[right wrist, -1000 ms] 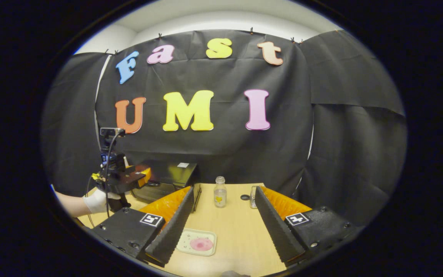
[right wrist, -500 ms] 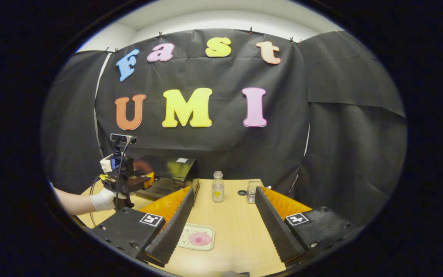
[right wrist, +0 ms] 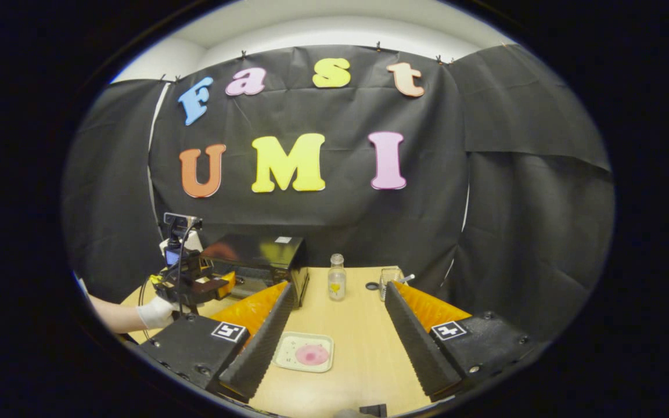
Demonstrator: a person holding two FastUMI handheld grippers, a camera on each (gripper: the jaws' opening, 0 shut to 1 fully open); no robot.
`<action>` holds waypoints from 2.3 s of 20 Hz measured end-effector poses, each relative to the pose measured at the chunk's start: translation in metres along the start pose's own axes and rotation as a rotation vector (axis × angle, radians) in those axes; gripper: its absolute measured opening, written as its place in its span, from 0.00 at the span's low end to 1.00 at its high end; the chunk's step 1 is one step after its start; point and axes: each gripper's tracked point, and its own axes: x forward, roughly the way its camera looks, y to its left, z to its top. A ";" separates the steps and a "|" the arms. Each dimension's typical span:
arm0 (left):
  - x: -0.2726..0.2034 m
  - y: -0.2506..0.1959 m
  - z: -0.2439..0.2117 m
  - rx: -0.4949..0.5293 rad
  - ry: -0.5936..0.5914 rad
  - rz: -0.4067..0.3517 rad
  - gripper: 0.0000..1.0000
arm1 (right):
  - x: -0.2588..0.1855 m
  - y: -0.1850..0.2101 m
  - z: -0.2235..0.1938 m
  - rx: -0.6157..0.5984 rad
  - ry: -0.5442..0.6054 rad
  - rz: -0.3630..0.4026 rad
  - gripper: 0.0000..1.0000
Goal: Open the electric oven with the left hand, put the food in, and close the electric oven.
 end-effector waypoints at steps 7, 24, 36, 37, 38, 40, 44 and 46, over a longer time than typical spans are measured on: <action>-0.031 -0.002 -0.045 0.005 0.054 0.016 0.97 | -0.019 0.005 -0.019 0.005 0.035 -0.001 0.96; -0.050 -0.015 -0.171 -0.016 0.315 0.022 0.96 | -0.017 -0.001 -0.052 -0.013 0.126 -0.007 0.96; -0.059 -0.007 -0.141 0.010 0.236 0.065 0.97 | 0.018 -0.014 -0.113 -0.015 0.240 -0.008 0.96; -0.067 -0.005 -0.132 0.013 0.215 0.066 0.97 | 0.024 -0.016 -0.126 -0.017 0.263 -0.008 0.96; -0.077 -0.002 -0.122 0.017 0.191 0.069 0.97 | 0.031 -0.018 -0.139 -0.013 0.291 -0.006 0.96; -0.104 0.006 -0.095 0.011 0.134 0.068 0.97 | 0.042 -0.018 -0.164 0.001 0.344 -0.001 0.96; -0.176 0.029 -0.044 -0.010 0.035 0.066 0.97 | 0.071 -0.008 -0.213 0.039 0.458 0.014 0.91; -0.210 0.042 -0.015 0.008 -0.018 0.070 0.97 | 0.086 -0.002 -0.236 0.057 0.507 0.032 0.78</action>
